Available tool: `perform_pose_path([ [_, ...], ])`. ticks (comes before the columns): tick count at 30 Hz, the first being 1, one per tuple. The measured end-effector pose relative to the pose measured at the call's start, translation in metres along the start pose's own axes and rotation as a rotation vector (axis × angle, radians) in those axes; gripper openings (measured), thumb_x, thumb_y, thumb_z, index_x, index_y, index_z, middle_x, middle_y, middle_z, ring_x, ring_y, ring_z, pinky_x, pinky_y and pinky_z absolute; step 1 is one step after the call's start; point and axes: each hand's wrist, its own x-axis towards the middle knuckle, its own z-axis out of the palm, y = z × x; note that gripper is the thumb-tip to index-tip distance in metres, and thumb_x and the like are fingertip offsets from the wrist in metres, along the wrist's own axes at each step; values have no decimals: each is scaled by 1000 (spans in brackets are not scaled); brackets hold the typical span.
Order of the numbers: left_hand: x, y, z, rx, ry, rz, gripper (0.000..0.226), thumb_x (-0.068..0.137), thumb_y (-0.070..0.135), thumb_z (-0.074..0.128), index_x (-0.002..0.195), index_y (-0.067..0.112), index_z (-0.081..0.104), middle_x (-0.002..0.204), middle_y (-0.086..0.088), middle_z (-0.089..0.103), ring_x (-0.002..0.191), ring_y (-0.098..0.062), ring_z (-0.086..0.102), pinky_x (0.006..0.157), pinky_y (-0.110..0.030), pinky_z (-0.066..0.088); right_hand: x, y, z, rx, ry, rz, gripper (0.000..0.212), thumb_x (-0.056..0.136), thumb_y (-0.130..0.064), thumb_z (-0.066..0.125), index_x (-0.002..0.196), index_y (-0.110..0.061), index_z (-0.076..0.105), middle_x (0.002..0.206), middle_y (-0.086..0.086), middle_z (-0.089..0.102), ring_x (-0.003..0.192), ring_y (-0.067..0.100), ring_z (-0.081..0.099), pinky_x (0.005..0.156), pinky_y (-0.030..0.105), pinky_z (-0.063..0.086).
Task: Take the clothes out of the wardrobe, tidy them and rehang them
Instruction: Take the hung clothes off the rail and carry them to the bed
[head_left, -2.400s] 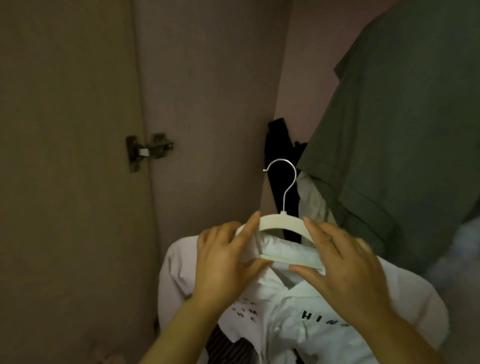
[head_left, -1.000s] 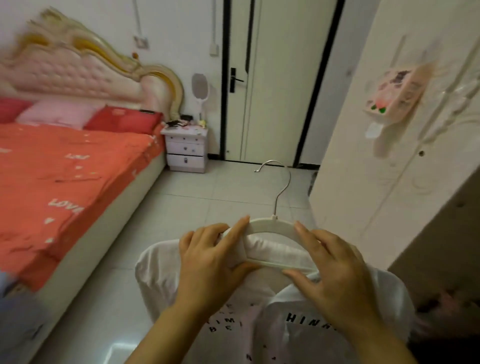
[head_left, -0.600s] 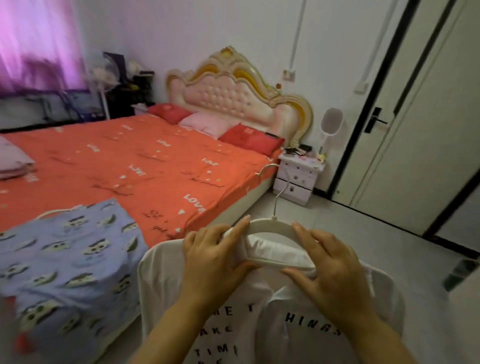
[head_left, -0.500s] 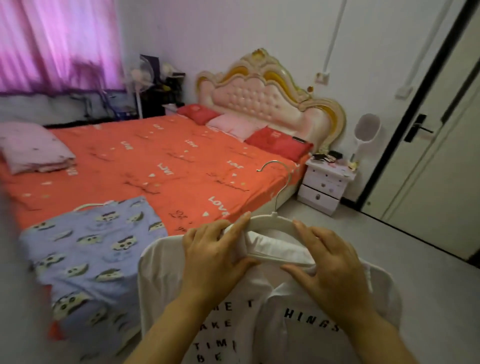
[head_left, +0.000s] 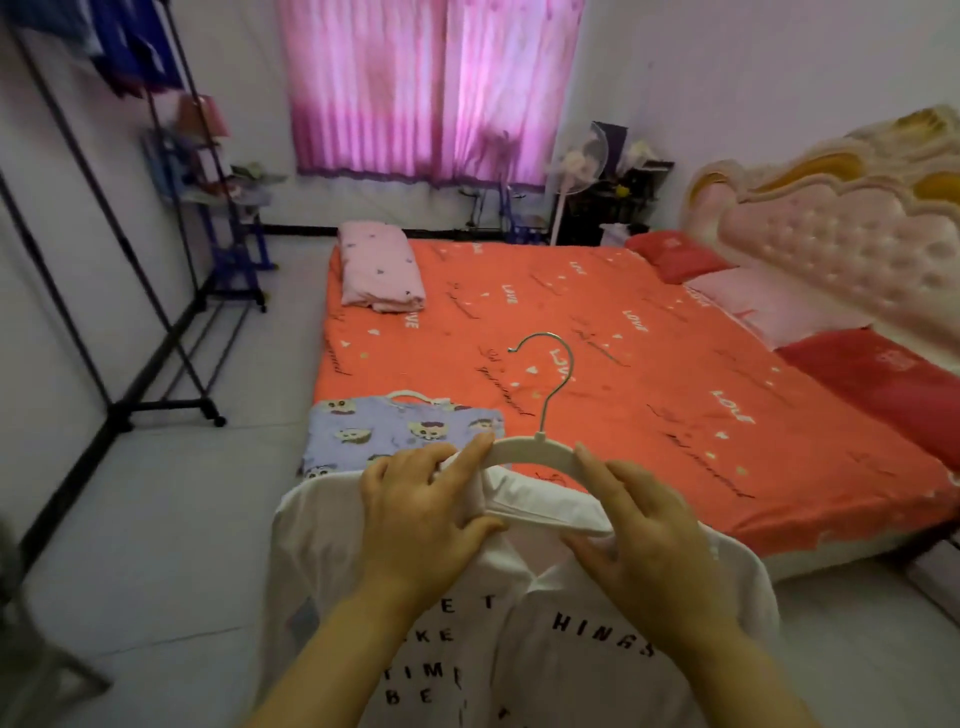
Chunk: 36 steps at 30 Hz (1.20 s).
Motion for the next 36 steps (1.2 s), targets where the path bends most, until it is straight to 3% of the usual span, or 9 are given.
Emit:
perform_pose_path([
  [2, 19, -11, 9, 56, 28, -41, 73, 53, 47, 75, 120, 23, 62, 91, 1, 65, 86, -18, 54, 80, -39, 38, 30, 14, 21, 57, -14, -54, 78, 54, -17, 90, 125, -5, 59, 102, 13, 66, 82, 34, 66, 72, 42, 53],
  [5, 45, -32, 21, 139, 22, -105, 78, 48, 42, 87, 119, 21, 63, 90, -1, 65, 81, -25, 61, 76, -44, 43, 72, 29, 54, 129, -43, -108, 75, 56, -14, 89, 124, -4, 59, 103, 15, 65, 84, 35, 66, 72, 44, 54],
  [9, 76, -66, 36, 198, 16, -158, 71, 53, 47, 76, 118, 20, 65, 88, -2, 64, 75, -27, 62, 73, -44, 44, 116, 37, 100, 182, -40, -162, 72, 57, -15, 89, 122, -3, 60, 101, 14, 65, 82, 34, 66, 71, 40, 52],
  [12, 98, -100, 57, 208, 12, -189, 77, 48, 40, 89, 118, 19, 65, 89, -4, 65, 78, -29, 63, 76, -47, 44, 149, 43, 141, 224, -35, -182, 71, 58, -14, 88, 122, -3, 60, 102, 14, 65, 83, 33, 66, 71, 40, 52],
  [23, 170, -225, 123, 155, -89, -246, 78, 47, 37, 90, 120, 23, 63, 91, -2, 65, 83, -28, 63, 80, -50, 44, 241, 45, 266, 197, -131, -120, 72, 57, -18, 90, 122, -5, 61, 100, 15, 66, 80, 33, 66, 65, 39, 53],
  [30, 198, -273, 154, 140, -112, -307, 82, 46, 37, 90, 122, 26, 61, 89, 0, 64, 82, -27, 62, 79, -49, 44, 282, 48, 318, 208, -188, -123, 71, 59, -20, 89, 123, -7, 60, 99, 11, 65, 78, 32, 65, 65, 36, 52],
  [36, 219, -306, 190, 136, -167, -382, 79, 51, 35, 88, 125, 27, 59, 97, -2, 64, 91, -28, 59, 86, -47, 39, 313, 62, 362, 242, -244, -124, 72, 59, -19, 89, 124, -8, 60, 98, 12, 64, 79, 31, 65, 63, 38, 52],
])
